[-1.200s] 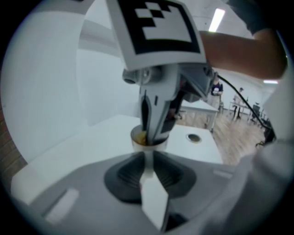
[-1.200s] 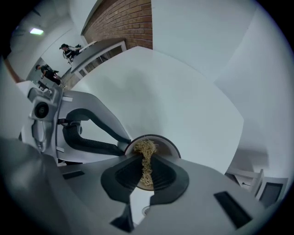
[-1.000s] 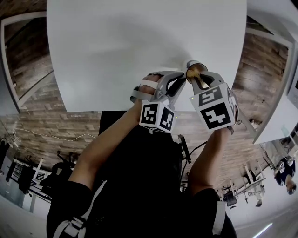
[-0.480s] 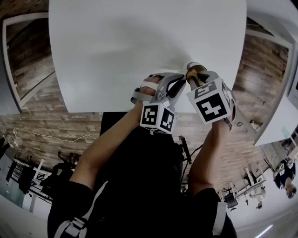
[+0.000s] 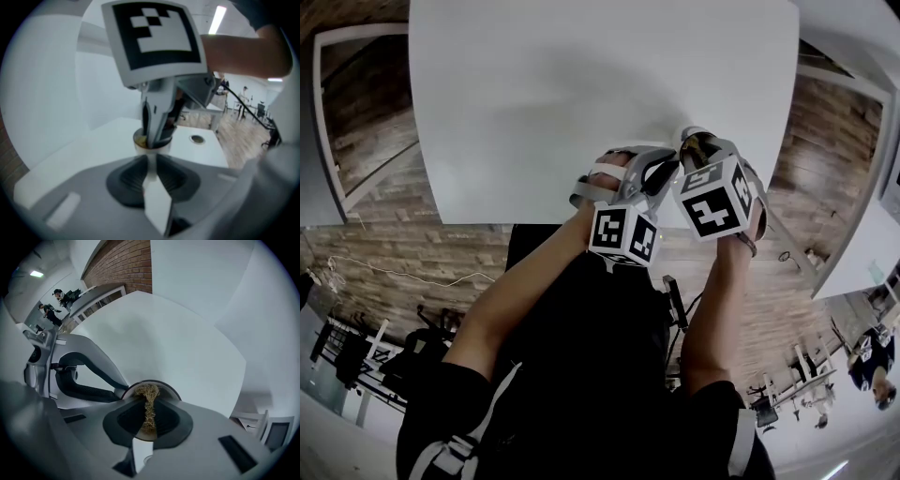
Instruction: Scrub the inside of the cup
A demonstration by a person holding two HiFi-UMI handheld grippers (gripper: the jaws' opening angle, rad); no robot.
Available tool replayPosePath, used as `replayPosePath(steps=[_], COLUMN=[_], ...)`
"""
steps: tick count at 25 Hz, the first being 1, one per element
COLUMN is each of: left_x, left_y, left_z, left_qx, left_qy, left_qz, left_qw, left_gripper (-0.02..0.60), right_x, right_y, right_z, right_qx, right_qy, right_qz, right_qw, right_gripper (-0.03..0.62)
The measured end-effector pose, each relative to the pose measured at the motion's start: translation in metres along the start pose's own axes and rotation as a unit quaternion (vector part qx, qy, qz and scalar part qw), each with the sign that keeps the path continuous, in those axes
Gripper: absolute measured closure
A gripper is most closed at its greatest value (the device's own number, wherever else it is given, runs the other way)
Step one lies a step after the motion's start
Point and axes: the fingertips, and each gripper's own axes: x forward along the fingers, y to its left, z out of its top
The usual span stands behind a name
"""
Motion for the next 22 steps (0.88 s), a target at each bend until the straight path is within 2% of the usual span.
replayPosePath(steps=[7,15,18,22], left_x=[0.001,-0.002,-0.005,-0.014], left_y=[0.002,0.004,0.005,0.006], left_z=[-0.002,-0.004,-0.005,-0.001], left_qx=[0.007,0.01,0.016,0.024], left_qy=[-0.001,0.013,0.017,0.017], left_qz=[0.017,0.025,0.028,0.033], left_qw=[0.9998,0.9995,0.9993,0.999], left_gripper=[0.512,0.511,0.502,0.497], right_x=[-0.02,-0.055,-0.073,-0.097], right_y=[-0.004,-0.001,-0.001,-0.001], right_z=[0.001,0.001,0.0,-0.002], right_qx=[0.015,0.041,0.057,0.092], right_qy=[-0.059,-0.117,-0.145,-0.211], right_qz=[-0.06,-0.09,-0.102,-0.102], right_qw=[0.996,0.988,0.983,0.968], right_gripper=[0.563,0.565,0.565,0.565])
